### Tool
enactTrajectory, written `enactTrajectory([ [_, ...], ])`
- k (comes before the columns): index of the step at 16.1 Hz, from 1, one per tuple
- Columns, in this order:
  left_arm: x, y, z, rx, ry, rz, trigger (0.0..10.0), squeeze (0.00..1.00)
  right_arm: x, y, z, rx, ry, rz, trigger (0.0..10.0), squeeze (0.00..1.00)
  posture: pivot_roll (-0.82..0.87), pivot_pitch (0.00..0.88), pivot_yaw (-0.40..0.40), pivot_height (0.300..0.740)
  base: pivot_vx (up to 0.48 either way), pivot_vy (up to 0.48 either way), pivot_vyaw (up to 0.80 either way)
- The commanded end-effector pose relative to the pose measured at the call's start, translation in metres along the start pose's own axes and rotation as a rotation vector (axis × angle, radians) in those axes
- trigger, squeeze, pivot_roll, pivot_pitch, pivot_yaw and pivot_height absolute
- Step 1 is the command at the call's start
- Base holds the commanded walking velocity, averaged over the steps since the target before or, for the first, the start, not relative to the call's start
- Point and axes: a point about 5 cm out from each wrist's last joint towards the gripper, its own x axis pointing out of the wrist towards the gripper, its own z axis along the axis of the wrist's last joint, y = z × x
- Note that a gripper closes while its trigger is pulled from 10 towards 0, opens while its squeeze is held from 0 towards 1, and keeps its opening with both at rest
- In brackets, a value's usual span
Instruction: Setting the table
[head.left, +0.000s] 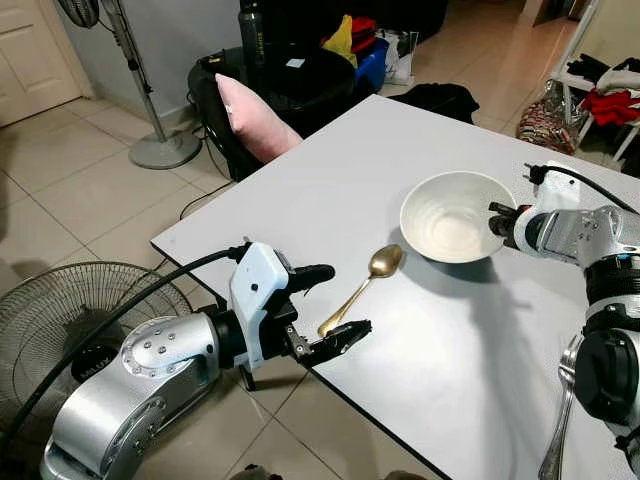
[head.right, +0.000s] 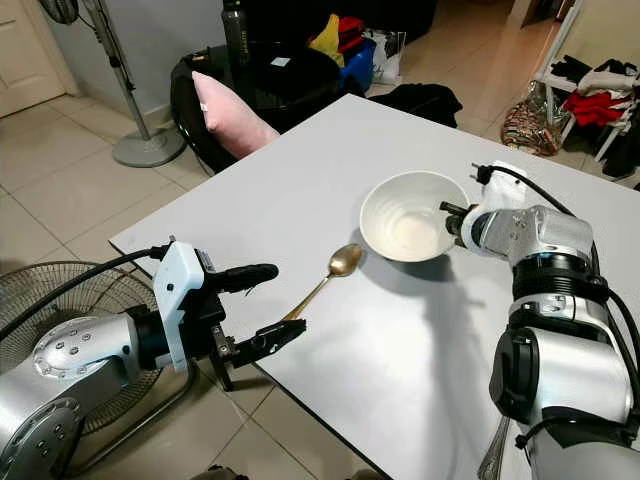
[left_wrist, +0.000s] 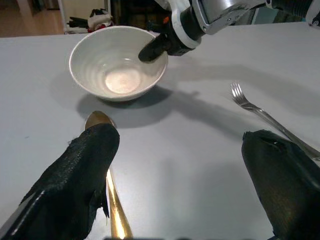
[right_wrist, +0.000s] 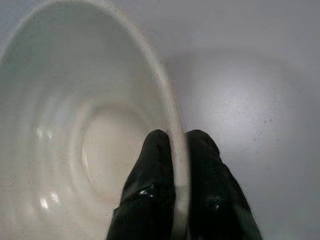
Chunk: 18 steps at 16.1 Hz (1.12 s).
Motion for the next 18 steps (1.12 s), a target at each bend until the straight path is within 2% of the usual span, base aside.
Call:
enactTrajectory([
  [1,0.001,0.000,0.001,0.006,0.003,-0.009,10.0,0.00,0.004,0.000,-0.010,0.028,0.035,0.010,10.0,0.73,-0.11,0.000,0.025,0.740,0.000,0.000,0.00],
  [2,0.002,0.001,0.001,0.004,0.002,-0.011,10.0,0.00,0.005,-0.001,-0.013,0.034,0.044,0.006,10.0,0.77,-0.11,0.000,0.024,0.740,0.000,0.000,0.00],
  [4,0.002,0.001,0.001,0.004,0.002,-0.013,10.0,0.00,0.006,-0.001,-0.018,0.040,0.051,0.003,10.0,0.93,-0.11,0.000,0.026,0.740,0.000,0.000,0.00],
  [9,0.001,0.002,0.003,0.006,0.002,-0.012,10.0,0.00,0.000,-0.006,-0.014,0.060,0.048,0.013,10.0,1.00,-0.11,0.000,0.025,0.740,0.000,0.000,0.00],
  [11,-0.003,0.000,0.003,-0.001,-0.010,-0.006,10.0,0.00,-0.012,-0.011,-0.004,0.070,0.000,0.042,10.0,1.00,-0.10,0.000,0.028,0.740,0.000,0.000,0.00],
  [14,-0.007,-0.003,0.004,-0.043,-0.040,0.012,10.0,0.00,-0.041,-0.018,0.010,0.079,-0.092,0.119,10.0,1.00,-0.11,0.000,0.051,0.740,0.000,0.000,0.00],
  [16,-0.008,-0.001,0.006,-0.072,-0.080,0.051,10.0,0.00,-0.061,-0.018,0.016,0.061,-0.172,0.183,10.0,1.00,-0.12,0.000,0.063,0.740,0.000,0.000,0.00],
  [17,-0.011,0.000,0.007,-0.082,-0.105,0.090,10.0,0.00,-0.075,-0.015,0.021,0.027,-0.265,0.230,10.0,0.00,-0.12,0.000,0.073,0.740,0.000,0.000,0.00],
  [18,-0.013,0.001,0.006,-0.090,-0.115,0.127,10.0,0.00,-0.086,-0.010,0.025,-0.002,-0.375,0.271,10.0,0.00,-0.13,0.000,0.079,0.740,0.000,0.000,0.00],
])
